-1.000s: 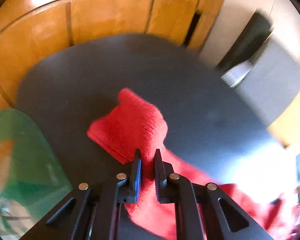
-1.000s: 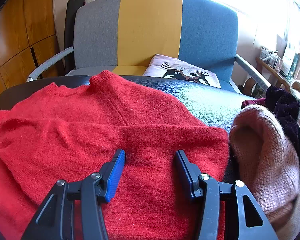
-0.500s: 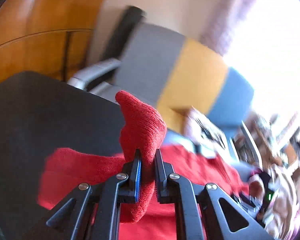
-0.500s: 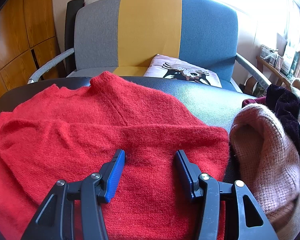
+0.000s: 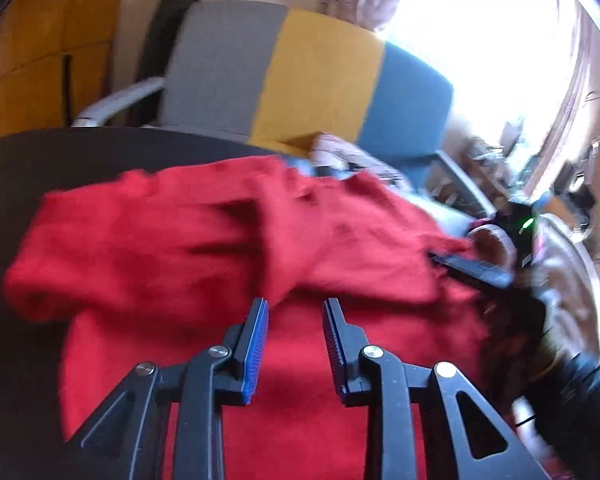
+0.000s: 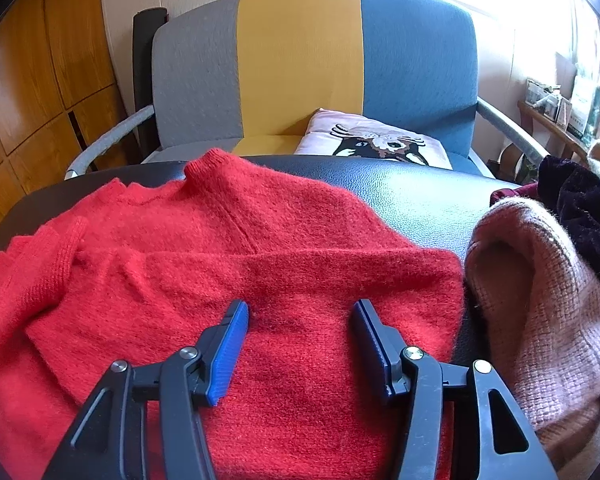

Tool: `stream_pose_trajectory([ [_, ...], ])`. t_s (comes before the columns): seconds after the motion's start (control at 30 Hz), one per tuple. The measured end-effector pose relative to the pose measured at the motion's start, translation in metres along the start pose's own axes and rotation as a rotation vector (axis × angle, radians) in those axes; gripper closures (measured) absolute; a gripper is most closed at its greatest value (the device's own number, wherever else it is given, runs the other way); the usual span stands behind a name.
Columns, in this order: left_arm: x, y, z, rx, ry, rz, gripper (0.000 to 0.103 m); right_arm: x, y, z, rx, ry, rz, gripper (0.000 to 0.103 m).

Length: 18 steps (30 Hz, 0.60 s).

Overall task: Fold clothes
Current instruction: 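Grasp the other red sleeve with the left gripper and fold it across the body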

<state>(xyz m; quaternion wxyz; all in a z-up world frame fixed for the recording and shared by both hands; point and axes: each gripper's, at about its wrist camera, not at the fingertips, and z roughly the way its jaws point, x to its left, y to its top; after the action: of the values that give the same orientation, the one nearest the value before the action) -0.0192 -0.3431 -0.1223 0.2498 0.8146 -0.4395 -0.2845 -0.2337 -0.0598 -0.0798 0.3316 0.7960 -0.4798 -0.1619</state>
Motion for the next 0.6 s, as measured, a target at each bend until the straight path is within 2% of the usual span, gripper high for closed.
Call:
stream_pose_trajectory([
  [0.07, 0.022, -0.014, 0.003, 0.011, 0.06, -0.025, 0.075, 0.001, 0.001, 0.0, 0.007, -0.002, -0.004, 0.045],
  [0.1, 0.033, -0.02, 0.006, 0.018, 0.052, -0.06, 0.077, 0.002, 0.002, 0.0, 0.014, -0.006, -0.008, 0.045],
  [0.2, 0.057, -0.025, 0.007, -0.009, -0.058, -0.17, 0.076, 0.015, 0.009, -0.007, 0.04, -0.05, -0.056, 0.045],
  [0.3, 0.056, -0.026, 0.006, -0.014, -0.06, -0.168, 0.076, 0.049, 0.017, -0.032, 0.002, 0.045, -0.099, 0.045],
  [0.37, 0.057, -0.026, 0.005, -0.016, -0.067, -0.171, 0.076, 0.081, 0.025, -0.047, -0.012, 0.153, -0.13, 0.044],
  [0.4, 0.059, -0.027, 0.005, -0.019, -0.081, -0.183, 0.076, 0.098, 0.029, -0.053, -0.009, 0.218, -0.146, 0.038],
  [0.47, 0.065, -0.027, 0.005, -0.023, -0.112, -0.211, 0.076, 0.135, 0.036, -0.058, 0.006, 0.295, -0.185, 0.035],
  [0.53, 0.071, -0.028, 0.005, -0.026, -0.142, -0.237, 0.076, 0.169, 0.042, -0.057, 0.028, 0.325, -0.227, 0.035],
  [0.6, 0.076, -0.029, 0.006, -0.03, -0.166, -0.258, 0.076, 0.2, 0.043, -0.047, 0.062, 0.292, -0.262, 0.035],
])
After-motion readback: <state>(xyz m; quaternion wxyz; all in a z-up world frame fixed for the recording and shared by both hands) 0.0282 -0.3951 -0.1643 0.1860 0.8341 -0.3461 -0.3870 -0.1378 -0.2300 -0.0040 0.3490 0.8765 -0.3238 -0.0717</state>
